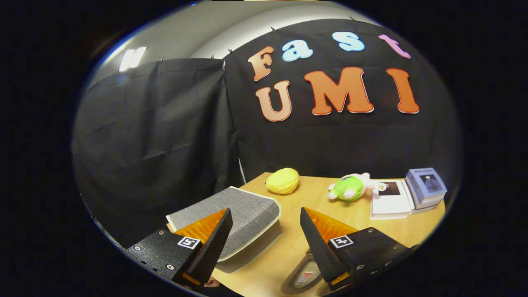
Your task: Open the storage box then place both shoes into the box .Put the left shoe in first, then the right shoe, with the right side of both shoes facing outward in a uniform manner.
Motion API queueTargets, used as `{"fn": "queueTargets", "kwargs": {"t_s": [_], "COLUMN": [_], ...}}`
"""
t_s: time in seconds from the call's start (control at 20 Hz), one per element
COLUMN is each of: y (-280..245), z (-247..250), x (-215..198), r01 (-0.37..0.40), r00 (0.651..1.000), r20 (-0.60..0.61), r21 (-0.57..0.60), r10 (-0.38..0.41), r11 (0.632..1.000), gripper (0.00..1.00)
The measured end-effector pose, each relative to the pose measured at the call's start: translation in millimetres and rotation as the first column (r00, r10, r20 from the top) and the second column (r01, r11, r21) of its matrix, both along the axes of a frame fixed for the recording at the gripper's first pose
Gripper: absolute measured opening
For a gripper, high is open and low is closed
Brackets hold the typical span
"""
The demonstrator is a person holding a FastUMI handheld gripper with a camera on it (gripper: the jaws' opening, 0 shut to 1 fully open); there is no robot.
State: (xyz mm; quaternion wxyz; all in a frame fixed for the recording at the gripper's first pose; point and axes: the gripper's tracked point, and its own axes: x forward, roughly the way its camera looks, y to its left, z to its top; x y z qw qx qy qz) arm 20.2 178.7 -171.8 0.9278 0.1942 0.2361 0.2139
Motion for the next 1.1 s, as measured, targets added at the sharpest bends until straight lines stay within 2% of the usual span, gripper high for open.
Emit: {"fn": "queueTargets", "kwargs": {"t_s": [0.15, 0.3, 0.7, 0.85, 1.1], "y": [20.7, 36.5, 74.3, 91.8, 103.4], "z": [-18.0, -32.5, -76.3, -96.9, -100.4], "x": [1.5, 11.7, 14.9, 13.7, 8.2], "r01": [-0.035, -0.019, -0.016, 0.003, 0.057], "r00": [0.996, 0.992, 0.964, 0.937, 0.903], "r20": [-0.081, -0.119, -0.248, -0.322, -0.382], "r21": [0.095, 0.162, 0.313, 0.392, 0.557], "r10": [0.042, 0.038, 0.098, 0.134, 0.195], "r11": [0.995, 0.987, 0.950, 0.920, 0.829], "gripper": [0.99, 0.97, 0.97, 0.96, 0.96]}}
